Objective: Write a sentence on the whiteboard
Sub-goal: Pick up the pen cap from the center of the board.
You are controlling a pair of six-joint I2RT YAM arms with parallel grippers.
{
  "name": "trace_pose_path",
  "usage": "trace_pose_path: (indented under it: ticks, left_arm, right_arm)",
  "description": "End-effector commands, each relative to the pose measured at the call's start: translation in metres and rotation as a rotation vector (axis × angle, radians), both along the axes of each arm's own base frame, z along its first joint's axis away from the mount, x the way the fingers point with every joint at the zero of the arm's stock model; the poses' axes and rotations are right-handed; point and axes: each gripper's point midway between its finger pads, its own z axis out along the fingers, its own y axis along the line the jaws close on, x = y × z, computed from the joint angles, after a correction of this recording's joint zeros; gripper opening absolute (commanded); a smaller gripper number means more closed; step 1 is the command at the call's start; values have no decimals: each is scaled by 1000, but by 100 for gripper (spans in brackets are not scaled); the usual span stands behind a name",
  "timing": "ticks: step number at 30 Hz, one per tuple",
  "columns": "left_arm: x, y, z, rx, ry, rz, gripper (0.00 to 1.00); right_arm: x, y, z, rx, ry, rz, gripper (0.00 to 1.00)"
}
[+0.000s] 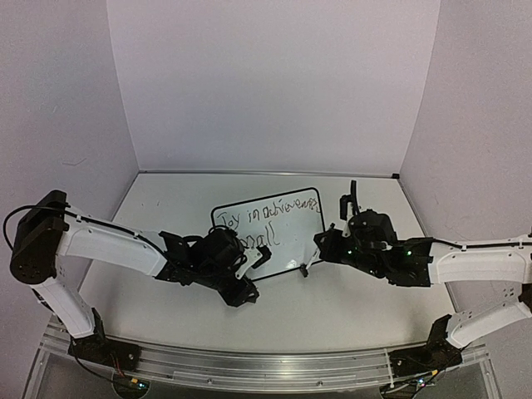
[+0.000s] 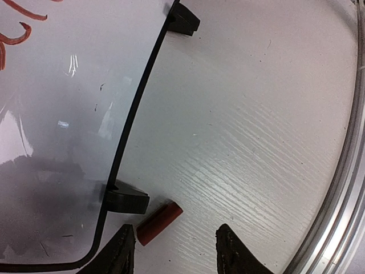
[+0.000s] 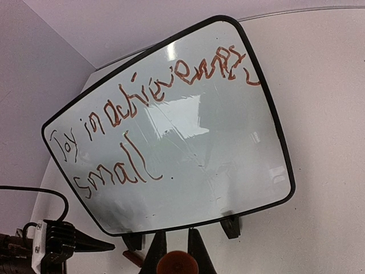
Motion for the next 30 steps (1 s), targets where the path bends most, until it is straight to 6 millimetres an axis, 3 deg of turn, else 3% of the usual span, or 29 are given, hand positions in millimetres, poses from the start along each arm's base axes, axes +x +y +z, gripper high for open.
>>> trace_pose_path:
  ticks: [1, 20, 30]
  left_arm:
    - [6, -7, 0, -10, -35, -50, 48]
    - [8, 6, -47, 118, -1, -46, 43]
    - [-13, 4, -43, 72, 80, -102, 41]
  right_arm:
    - [2, -8, 19, 20, -35, -31, 0]
    - [1, -14, 19, 18, -35, -48, 0]
    - [1, -15, 16, 12, -30, -54, 0]
